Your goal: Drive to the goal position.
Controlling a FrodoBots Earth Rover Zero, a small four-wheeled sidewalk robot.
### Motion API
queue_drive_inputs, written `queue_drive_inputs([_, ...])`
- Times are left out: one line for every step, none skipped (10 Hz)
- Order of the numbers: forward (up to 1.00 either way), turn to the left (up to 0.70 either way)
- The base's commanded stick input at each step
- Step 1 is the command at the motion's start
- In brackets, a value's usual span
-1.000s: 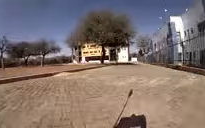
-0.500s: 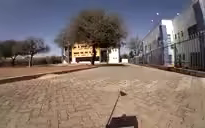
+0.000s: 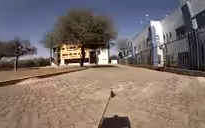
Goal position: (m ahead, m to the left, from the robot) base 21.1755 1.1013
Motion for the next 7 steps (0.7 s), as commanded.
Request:
queue_drive_inputs([1.00, -0.27])
queue_drive_inputs([1.00, -0.27])
queue_drive_inputs([1.00, -0.18])
queue_drive_inputs([1.00, -0.04])
queue_drive_inputs([1.00, 0.00])
queue_drive_inputs([1.00, 0.00])
queue_drive_inputs([1.00, -0.27])
